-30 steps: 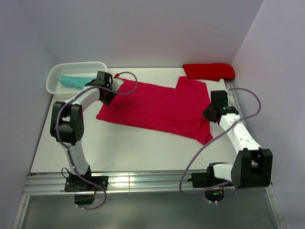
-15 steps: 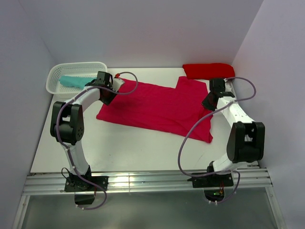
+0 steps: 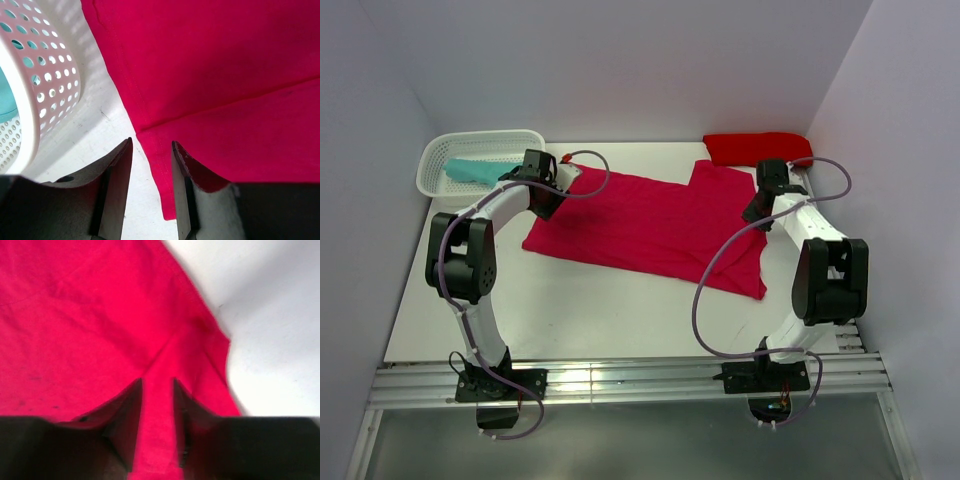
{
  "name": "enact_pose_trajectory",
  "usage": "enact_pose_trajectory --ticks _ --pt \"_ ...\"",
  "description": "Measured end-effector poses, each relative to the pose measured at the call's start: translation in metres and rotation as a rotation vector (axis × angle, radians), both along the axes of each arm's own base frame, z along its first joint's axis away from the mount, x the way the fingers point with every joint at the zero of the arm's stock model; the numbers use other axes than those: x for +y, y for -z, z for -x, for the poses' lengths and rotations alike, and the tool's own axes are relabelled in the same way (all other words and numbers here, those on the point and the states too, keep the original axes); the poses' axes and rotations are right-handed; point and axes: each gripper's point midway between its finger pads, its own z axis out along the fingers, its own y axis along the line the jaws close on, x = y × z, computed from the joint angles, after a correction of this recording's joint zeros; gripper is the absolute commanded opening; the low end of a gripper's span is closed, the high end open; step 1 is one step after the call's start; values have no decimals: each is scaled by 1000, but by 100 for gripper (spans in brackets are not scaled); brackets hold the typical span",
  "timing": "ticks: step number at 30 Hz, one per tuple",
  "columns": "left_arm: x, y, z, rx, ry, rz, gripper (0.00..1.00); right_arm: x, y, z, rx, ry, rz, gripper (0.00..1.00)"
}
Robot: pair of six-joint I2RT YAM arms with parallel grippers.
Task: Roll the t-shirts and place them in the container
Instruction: Fold the tshirt
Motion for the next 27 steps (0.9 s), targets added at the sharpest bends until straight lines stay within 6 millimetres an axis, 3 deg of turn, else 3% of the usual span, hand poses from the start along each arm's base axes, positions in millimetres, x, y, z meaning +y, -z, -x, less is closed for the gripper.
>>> enact_pose_trajectory --ticks 3,6,11,14,17,21,27 --pt "0 0 0 1 1 1 42 -5 2 2 11 8 11 57" --pt "-1 0 0 2 2 3 43 -8 3 4 20 13 13 64" --pt "-2 1 2 8 6 5 43 -5 -2 10 7 10 7 64" --pt "-4 -3 4 7 11 9 42 5 -10 31 -26 -2 -5 56" --pt "-7 -9 5 -4 18 17 42 28 -13 54 -63 -41 -36 51" --pt "-13 -17 5 -18 30 27 42 58 2 85 -55 -92 -77 49" --pt "-17 -23 7 -26 42 38 42 87 32 113 -1 -126 -126 46"
